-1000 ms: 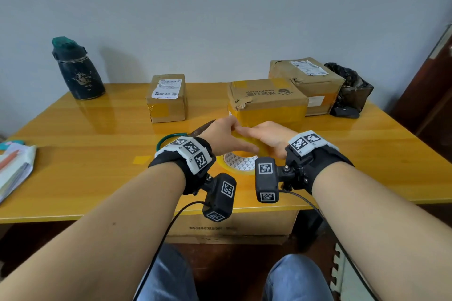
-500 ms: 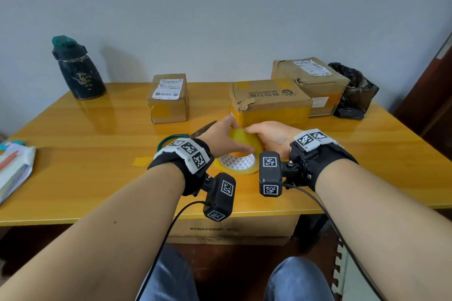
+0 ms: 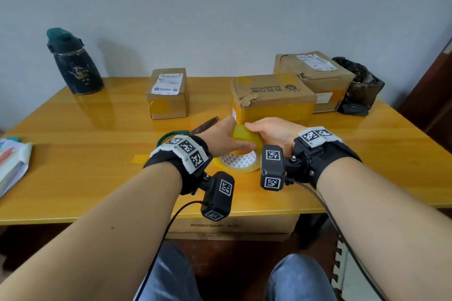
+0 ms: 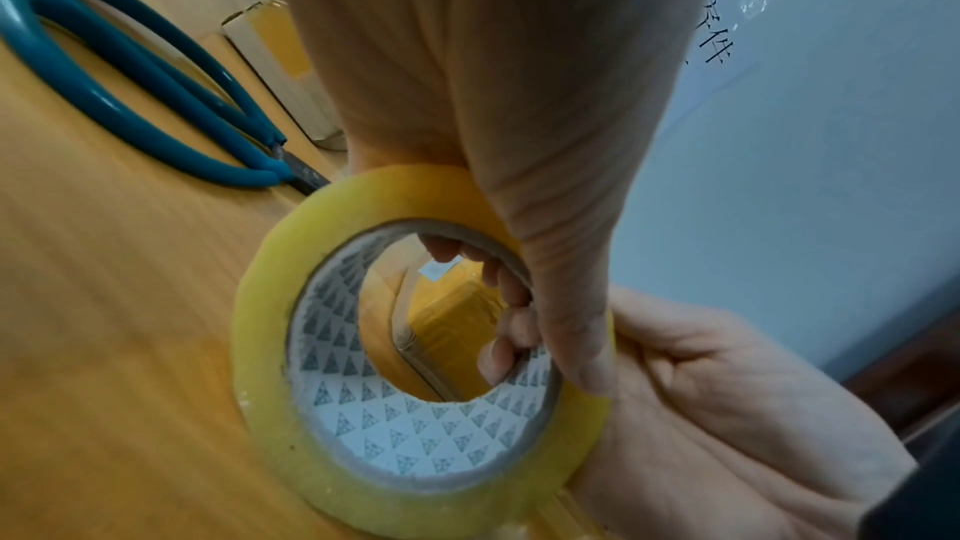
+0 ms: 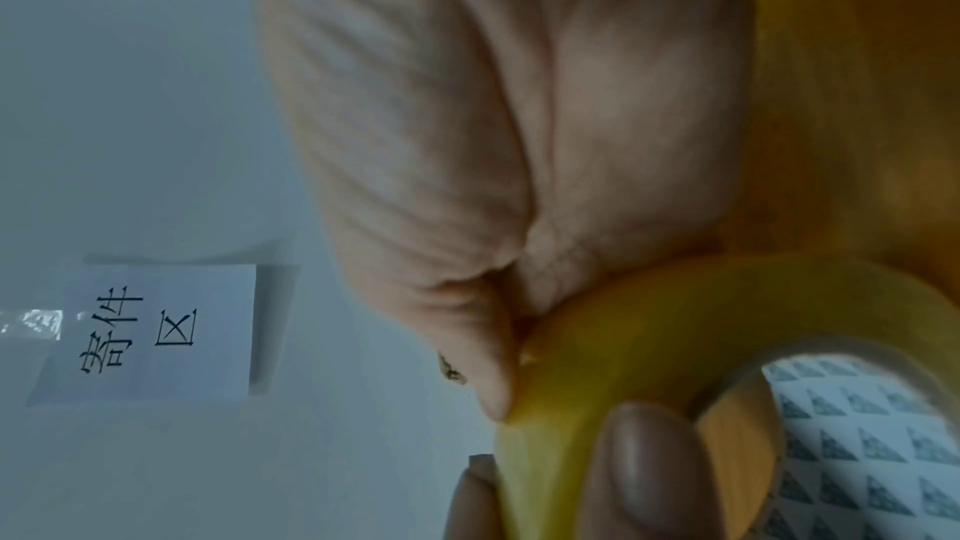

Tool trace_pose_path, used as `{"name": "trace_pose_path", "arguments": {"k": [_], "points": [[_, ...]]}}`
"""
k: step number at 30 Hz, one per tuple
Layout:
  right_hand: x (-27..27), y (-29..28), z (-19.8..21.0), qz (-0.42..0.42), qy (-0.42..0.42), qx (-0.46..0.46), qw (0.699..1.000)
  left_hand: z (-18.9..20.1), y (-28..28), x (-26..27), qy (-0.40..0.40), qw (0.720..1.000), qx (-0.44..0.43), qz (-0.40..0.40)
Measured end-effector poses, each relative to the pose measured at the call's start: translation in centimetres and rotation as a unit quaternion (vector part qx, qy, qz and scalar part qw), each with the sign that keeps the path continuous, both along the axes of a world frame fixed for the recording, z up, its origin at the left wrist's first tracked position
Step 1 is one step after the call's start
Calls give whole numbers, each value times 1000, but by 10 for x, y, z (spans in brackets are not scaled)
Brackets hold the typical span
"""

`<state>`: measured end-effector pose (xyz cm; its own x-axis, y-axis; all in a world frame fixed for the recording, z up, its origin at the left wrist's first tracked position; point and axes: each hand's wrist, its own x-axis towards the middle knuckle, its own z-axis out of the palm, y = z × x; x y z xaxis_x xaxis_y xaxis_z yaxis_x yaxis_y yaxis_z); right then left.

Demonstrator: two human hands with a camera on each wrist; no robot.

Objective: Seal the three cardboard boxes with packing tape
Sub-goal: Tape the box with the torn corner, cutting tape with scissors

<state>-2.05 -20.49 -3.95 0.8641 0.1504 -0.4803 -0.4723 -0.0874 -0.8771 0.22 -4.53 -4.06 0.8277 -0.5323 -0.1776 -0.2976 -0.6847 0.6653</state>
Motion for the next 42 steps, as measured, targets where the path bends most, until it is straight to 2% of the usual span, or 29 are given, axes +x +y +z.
{"name": "trace_pose_path", "arguments": {"k": [3, 12, 20, 29, 32, 35, 42], "points": [[-2, -1, 3, 14, 10, 4, 1000, 0, 1, 0, 5, 1000, 6, -2], [1, 10, -1, -51, -3, -12, 999, 3, -6, -5, -38, 998, 45, -3], [-4, 5, -3, -60, -5, -33, 998, 6, -9, -8, -39, 998, 52, -19], [-13, -1, 2, -6, 7, -2, 1000, 9, -3, -5, 13, 998, 56, -20], [-15, 13, 15, -19, 22, -64, 998, 7, -2, -4, 15, 997, 71, -16], [-2, 12, 9, 12, -5, -144, 990, 6, -1, -5, 16, 997, 68, -14], [-2, 12, 8, -12, 1, -88, 996, 7, -1, -5, 25, 998, 52, -12]]}}
